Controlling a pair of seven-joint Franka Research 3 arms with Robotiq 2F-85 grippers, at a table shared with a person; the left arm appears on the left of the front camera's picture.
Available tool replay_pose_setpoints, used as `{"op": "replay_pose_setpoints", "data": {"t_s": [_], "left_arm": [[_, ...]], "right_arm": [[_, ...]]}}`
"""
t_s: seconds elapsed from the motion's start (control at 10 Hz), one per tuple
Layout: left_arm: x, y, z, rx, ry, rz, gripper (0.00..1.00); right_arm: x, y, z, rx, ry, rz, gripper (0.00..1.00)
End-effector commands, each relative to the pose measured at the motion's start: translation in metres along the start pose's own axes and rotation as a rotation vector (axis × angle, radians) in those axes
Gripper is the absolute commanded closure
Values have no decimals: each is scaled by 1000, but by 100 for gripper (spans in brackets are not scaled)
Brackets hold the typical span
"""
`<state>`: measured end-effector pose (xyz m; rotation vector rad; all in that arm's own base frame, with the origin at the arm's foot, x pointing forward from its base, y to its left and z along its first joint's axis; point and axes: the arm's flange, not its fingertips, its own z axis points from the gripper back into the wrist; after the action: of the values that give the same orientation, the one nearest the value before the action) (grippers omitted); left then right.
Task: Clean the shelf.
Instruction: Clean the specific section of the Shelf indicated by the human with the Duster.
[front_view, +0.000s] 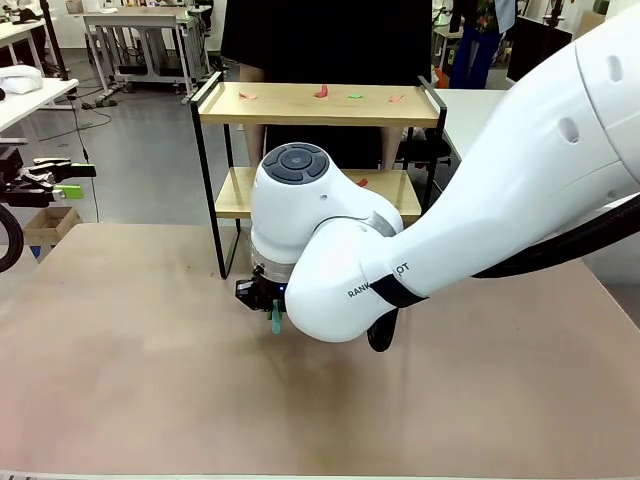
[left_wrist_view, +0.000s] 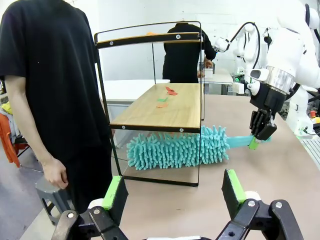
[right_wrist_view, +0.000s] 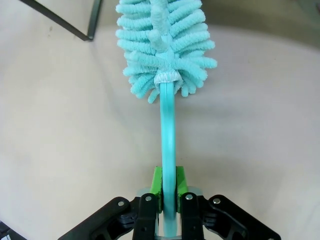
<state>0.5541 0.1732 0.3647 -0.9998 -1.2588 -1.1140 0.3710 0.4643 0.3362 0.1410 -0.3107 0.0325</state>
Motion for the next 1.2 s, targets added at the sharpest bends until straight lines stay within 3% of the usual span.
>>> {"op": "replay_pose_setpoints", "data": {"t_s": [0.0,1.1], "left_arm": [[2,-1,0,1,1,-4,0],[2,-1,0,1,1,-4,0]], "right_arm": [[-6,-17,0,-17,-16,-60,87],[-17,-152,17,-236,41,-148,87]]}}
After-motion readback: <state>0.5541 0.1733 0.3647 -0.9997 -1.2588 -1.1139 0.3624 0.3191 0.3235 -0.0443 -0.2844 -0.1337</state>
